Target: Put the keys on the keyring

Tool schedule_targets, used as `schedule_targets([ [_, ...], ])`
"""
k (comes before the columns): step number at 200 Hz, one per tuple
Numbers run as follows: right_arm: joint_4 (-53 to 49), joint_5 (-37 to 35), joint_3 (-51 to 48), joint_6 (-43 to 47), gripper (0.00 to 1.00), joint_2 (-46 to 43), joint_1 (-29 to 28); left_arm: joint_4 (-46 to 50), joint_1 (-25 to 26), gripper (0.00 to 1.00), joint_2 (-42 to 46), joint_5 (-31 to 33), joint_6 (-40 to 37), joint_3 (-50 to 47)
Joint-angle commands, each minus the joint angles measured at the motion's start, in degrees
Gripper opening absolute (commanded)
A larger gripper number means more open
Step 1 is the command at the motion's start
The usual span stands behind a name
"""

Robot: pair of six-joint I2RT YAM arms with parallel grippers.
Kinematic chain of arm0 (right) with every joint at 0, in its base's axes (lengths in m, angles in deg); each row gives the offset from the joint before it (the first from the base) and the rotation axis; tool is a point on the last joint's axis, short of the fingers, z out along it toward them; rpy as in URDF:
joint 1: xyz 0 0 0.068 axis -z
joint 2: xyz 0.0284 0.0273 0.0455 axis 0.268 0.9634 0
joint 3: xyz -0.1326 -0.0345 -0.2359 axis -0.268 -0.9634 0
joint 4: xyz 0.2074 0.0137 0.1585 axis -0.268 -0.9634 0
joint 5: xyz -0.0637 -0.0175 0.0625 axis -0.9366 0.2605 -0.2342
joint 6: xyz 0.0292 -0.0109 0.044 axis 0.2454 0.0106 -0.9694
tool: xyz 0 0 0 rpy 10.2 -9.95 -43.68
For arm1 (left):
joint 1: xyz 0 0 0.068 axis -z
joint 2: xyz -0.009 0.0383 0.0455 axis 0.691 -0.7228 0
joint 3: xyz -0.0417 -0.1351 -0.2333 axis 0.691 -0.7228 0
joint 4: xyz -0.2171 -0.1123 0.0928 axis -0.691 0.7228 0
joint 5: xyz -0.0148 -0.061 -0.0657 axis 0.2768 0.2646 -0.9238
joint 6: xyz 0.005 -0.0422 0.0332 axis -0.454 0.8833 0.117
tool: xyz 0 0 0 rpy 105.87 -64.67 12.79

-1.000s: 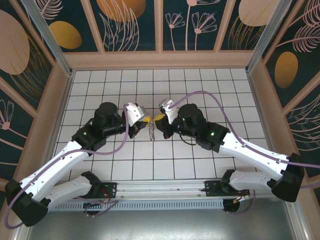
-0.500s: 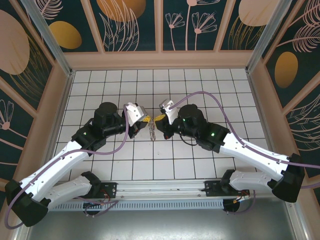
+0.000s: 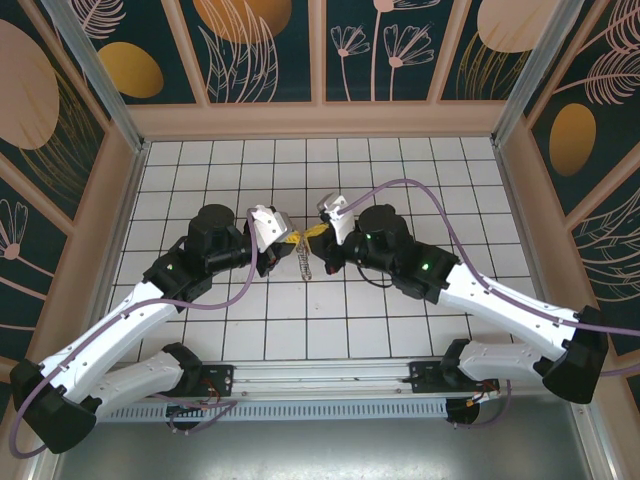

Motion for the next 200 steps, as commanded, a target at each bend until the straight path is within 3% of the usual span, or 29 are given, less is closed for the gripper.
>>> schedule_targets([
  [1, 2.2, -1.4, 2.7, 1.2, 0.0, 0.8, 0.3, -2.2, 0.2, 0.0, 0.5, -1.3, -0.8, 0.7],
  [200, -0.4, -0.5, -0.1, -0.8, 0.0, 2.8, 2.0, -2.2, 0.2, 0.0, 0.6, -0.4, -0.8, 0.5],
])
